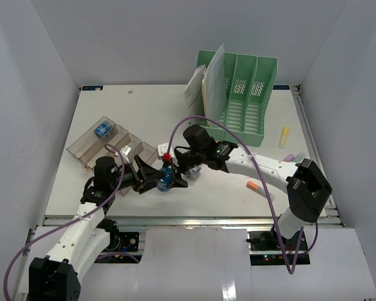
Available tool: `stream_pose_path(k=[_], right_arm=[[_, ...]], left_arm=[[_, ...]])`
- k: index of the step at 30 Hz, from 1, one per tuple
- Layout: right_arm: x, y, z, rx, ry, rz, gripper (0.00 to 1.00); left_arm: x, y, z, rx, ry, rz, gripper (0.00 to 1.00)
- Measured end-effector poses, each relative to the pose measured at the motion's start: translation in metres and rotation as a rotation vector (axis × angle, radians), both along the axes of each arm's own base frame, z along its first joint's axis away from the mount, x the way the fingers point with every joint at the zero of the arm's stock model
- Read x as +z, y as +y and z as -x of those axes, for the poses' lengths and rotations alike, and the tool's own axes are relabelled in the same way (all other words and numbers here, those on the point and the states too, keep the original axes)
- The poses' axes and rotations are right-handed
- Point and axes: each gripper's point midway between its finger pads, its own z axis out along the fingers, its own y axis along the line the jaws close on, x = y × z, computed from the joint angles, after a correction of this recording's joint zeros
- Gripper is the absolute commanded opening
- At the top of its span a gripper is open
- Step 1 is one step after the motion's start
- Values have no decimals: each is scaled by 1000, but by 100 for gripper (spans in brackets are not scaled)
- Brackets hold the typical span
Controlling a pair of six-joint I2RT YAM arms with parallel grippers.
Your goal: Organize the desk
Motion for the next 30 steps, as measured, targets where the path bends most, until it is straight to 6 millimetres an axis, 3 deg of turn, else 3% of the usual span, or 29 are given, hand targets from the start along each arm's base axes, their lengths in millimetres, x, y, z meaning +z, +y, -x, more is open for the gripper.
stream_pose_path(k=[2, 12, 14, 19, 21, 23, 30], right_arm=[[1, 1, -2, 8, -24, -5, 92], [-1, -12, -14, 13, -113, 25, 90], [8, -23, -24, -8, -130, 16, 90], [58, -69, -52, -105, -204, -78, 90], [74, -87, -56, -137, -241, -121, 90], [73, -106, -51, -155, -246, -134, 90], [16, -146, -36, -196, -94, -79, 90]], left_arm=[[0, -1, 2, -10, 2, 2, 1], [-3, 8, -10, 26, -6, -118, 0], [2, 13, -19, 50, -26, -179, 0], [19, 40, -52, 161, -91, -362, 0], [23, 59, -65, 232, -89, -450, 0], [31, 82, -83, 313, -93, -539, 0], [50, 198, -148, 666, -22, -787, 0]])
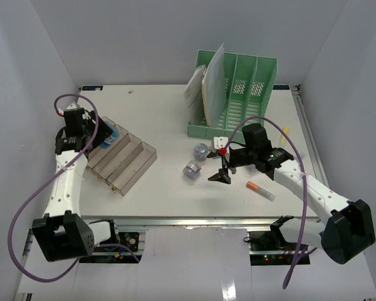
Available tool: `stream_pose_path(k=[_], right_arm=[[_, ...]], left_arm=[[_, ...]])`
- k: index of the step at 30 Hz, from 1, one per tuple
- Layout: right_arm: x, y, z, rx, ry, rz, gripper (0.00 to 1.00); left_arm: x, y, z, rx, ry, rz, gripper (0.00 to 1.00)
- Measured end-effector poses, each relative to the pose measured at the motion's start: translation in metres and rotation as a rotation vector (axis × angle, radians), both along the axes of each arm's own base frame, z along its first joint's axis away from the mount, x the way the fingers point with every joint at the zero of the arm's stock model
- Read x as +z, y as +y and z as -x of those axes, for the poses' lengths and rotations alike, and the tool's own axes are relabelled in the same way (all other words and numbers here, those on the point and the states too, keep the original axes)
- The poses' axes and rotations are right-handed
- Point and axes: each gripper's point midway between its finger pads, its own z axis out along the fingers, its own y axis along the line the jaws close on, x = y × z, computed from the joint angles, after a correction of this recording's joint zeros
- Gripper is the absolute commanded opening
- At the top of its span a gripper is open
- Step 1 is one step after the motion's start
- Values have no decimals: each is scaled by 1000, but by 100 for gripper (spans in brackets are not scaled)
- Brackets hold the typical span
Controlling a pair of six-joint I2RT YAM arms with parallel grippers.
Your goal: Organize the desk
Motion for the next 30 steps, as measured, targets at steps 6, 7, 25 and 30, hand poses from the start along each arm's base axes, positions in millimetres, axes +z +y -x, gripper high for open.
stream_pose_path(k=[6, 7, 25, 30], right_arm=[[4, -11, 7, 5, 24, -41, 90], [8, -11, 8, 12, 16, -50, 90], [7, -10, 13, 33, 17, -64, 90], [5, -12, 8, 18, 21, -59, 90]], left_arm=[[-7, 62, -32, 184, 60, -144, 0], [-11, 70, -35, 205, 75, -158, 0], [-65, 152, -68, 356, 258, -254, 0], [-80, 151, -70, 345, 291, -243, 7]])
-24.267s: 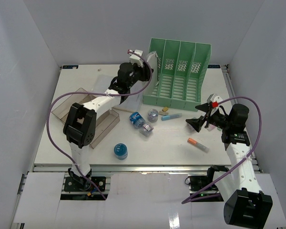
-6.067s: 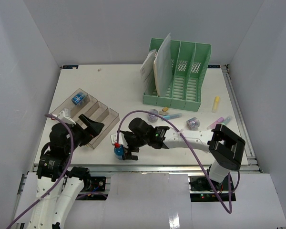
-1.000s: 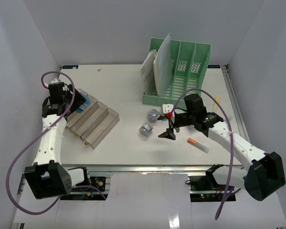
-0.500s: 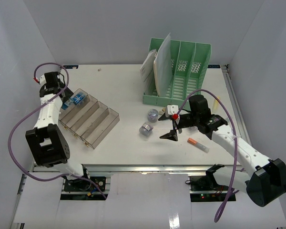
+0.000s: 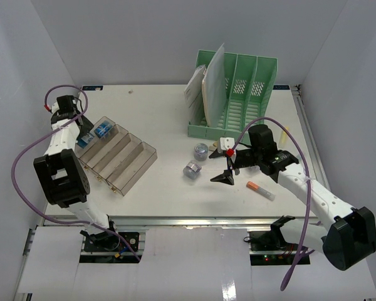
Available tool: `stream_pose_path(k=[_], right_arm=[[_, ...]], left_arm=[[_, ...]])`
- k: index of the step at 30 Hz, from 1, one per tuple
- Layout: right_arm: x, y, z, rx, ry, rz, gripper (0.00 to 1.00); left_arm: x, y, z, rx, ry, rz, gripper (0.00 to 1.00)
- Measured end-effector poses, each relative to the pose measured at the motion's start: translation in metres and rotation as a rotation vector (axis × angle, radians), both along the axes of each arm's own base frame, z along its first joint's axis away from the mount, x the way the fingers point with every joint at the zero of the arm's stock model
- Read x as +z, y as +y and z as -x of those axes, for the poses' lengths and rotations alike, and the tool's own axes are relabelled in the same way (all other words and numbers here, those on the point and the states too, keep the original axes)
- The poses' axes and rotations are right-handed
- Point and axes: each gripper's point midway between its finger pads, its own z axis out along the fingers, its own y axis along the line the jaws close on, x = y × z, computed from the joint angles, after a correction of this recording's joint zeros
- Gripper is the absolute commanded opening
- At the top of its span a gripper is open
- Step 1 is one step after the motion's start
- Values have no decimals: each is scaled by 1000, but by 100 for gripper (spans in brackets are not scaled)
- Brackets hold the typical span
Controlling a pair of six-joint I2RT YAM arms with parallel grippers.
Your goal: Organize the desk
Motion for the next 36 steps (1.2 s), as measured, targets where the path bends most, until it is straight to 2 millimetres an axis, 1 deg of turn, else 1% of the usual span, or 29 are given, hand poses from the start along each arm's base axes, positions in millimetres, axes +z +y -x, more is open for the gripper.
stream_pose_path(k=[3, 5, 9, 10, 12, 13, 16, 21, 26, 29, 32, 36], right_arm=[[0, -1, -2, -7, 0, 1, 90], [0, -2, -2, -9, 0, 1, 90], [-1, -3, -4, -14, 1, 2, 90], [-1, -3, -5, -17, 2, 2, 90], [-2, -5, -7, -25, 5, 4, 90], [-3, -5, -8, -29, 7, 5, 90], [-4, -8, -11, -40, 12, 6, 90], [-4, -13, -17, -58, 8, 2, 90], [-14, -17, -18, -56, 15, 14, 90], [-19, -18, -18, -48, 15, 24, 90], [-26, -18, -18, -47, 26, 35, 91], [-43, -16, -23, -87, 93, 82, 91]], left_arm=[[-8, -2, -1, -9, 13, 16, 27], [-12, -4, -2, -16, 20, 26, 44], [-17, -7, -3, -28, 29, 42, 68], [-18, -7, -3, -29, 29, 44, 73], [-18, -7, -4, -30, 27, 45, 90], [-18, -7, -4, -30, 26, 45, 93], [-16, -7, -8, -37, 11, 44, 98], [-13, -12, -15, -65, -20, 68, 98], [-4, -22, -21, -107, -64, 104, 98], [11, -38, -24, -180, -128, 147, 98], [37, -62, -21, -276, -239, 199, 98], [79, -106, -2, -434, -417, 279, 98]])
